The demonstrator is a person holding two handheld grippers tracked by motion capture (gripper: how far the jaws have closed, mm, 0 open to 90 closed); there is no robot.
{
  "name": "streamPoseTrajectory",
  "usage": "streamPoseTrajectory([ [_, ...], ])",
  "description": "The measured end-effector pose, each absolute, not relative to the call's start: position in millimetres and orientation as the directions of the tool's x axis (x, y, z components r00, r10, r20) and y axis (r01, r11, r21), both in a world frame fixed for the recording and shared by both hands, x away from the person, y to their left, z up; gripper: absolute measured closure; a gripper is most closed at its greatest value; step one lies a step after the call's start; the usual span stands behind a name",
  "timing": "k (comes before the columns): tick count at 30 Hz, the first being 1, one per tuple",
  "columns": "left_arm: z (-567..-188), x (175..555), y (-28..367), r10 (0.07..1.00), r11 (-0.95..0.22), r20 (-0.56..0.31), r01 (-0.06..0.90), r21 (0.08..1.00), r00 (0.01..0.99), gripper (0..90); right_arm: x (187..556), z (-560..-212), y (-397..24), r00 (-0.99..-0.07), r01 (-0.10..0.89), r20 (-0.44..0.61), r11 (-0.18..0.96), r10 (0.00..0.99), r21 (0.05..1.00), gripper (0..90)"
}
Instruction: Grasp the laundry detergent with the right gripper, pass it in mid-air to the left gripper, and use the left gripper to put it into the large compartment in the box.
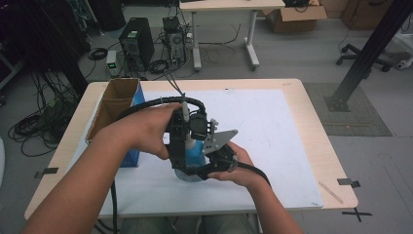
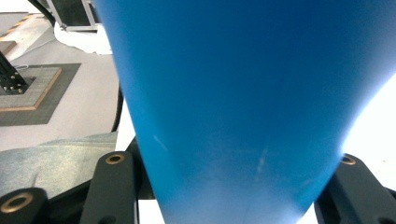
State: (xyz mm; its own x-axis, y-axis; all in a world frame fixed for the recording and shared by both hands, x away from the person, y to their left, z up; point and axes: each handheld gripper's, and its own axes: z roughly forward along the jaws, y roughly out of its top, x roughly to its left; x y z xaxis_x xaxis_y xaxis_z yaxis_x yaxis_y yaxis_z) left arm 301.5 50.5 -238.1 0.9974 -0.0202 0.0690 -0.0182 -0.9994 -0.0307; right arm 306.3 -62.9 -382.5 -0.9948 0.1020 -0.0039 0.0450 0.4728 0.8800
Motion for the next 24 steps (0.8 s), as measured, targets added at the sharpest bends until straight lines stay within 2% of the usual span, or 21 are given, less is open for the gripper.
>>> streamPoseTrajectory([
  [24, -246.5, 300.2, 47.3, -0.024, -0.999, 0.071, -0.020, -0.043, 0.997, 0.4, 304.1, -372.7, -59.9, -0.995, 0.009, -0.036, 0.460, 0.088, 0.888, 44.8],
])
